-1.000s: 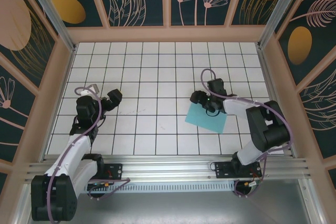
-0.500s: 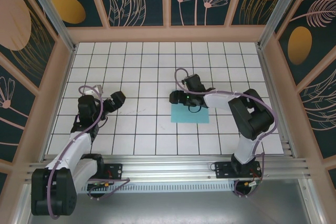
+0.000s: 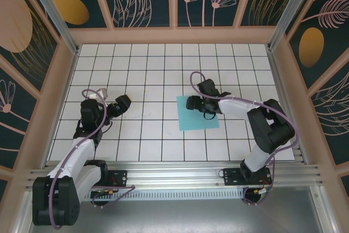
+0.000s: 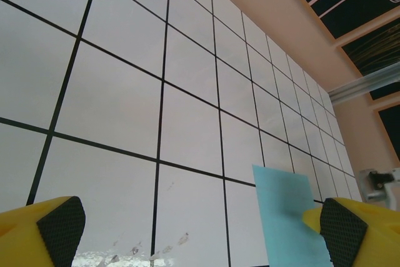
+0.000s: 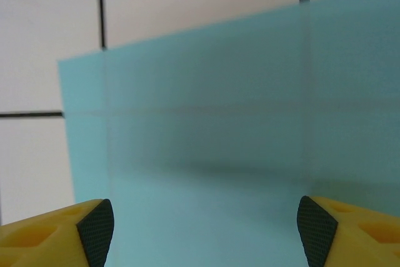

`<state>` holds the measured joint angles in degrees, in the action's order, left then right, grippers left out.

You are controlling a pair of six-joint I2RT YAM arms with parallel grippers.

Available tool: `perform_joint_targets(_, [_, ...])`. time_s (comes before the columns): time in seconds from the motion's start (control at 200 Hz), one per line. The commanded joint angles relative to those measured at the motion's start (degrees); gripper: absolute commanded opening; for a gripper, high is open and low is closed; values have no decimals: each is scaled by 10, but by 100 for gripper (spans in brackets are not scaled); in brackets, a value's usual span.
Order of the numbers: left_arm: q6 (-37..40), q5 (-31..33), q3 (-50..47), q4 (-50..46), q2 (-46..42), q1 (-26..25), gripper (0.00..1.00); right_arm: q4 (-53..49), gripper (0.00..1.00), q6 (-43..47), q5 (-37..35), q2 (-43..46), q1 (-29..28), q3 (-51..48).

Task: Fold a paper plane with a square sheet of paper (pick it up from the middle)
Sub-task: Move the square sheet of paper to the center of the table.

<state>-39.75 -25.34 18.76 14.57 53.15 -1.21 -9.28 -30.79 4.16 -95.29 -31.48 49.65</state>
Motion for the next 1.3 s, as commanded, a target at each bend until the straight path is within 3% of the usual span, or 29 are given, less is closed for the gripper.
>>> perform_joint_targets(0.0, [-12,-22,8,7,2,3,99,13,78,-24,35,8,-2,-36])
perform_joint_targets(0.26, [-3,-58,16,2,12,-2,98,12,77,5,37,8,-2,-68])
perform_joint_targets(0.42, [-7,-45,27,-4,22,-36,99,8,77,41,68,22,-4,-54])
perform_joint_targets(0.53, [-7,-25,40,3,43,-83,99,-54,81,34,11,36,-12,-3])
perform_joint_targets(0.641, [-1,-20,50,-2,64,-104,99,-148,86,19,-101,40,-34,60])
perform_joint_targets(0.756, [9,-3,58,6,72,-134,99,-170,90,3,-151,42,-42,68])
perform_joint_targets(0.966, [-5,66,65,42,127,-193,99,-184,91,-7,-102,-12,-43,92])
perform_joint_targets(1.296, [-12,41,87,84,203,-203,99,-200,95,-12,-72,-66,-51,142])
